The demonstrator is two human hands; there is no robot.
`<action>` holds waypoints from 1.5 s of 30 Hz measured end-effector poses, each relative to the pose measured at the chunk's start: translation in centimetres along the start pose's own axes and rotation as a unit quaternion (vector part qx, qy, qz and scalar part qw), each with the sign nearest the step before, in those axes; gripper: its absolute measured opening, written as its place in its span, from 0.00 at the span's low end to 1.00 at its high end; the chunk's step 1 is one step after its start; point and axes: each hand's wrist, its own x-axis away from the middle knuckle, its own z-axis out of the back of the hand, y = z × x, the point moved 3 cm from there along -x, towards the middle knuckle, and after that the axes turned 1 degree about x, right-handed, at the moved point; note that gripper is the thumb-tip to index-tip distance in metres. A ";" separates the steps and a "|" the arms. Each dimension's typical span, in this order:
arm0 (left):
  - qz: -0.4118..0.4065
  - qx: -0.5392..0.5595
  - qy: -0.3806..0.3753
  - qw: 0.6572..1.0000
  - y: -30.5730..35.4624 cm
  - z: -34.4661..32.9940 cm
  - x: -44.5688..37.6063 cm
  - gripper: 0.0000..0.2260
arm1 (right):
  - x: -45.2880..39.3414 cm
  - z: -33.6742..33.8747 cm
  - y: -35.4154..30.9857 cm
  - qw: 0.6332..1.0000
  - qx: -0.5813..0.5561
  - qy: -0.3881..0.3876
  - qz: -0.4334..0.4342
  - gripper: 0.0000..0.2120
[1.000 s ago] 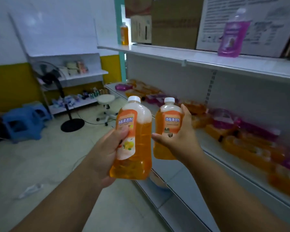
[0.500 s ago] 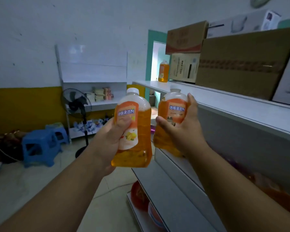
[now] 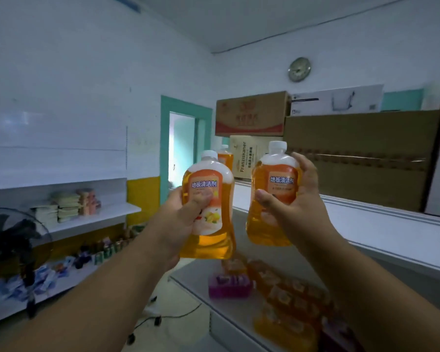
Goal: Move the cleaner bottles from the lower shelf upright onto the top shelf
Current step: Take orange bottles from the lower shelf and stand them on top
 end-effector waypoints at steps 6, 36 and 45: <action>-0.025 -0.092 -0.056 0.994 -2.4 -0.5 -11.9 0.33 | -6.1 -0.5 2.7 0.997 0.055 0.049 0.035 0.41; -0.433 -0.445 -0.176 0.764 -8.6 -3.3 -38.4 0.45 | -17.3 -6.2 13.4 0.900 0.395 0.109 -0.149 0.48; -0.436 -0.549 -0.178 0.691 -9.3 -3.9 -43.5 0.43 | -19.9 -8.0 14.9 0.874 0.453 0.092 -0.146 0.49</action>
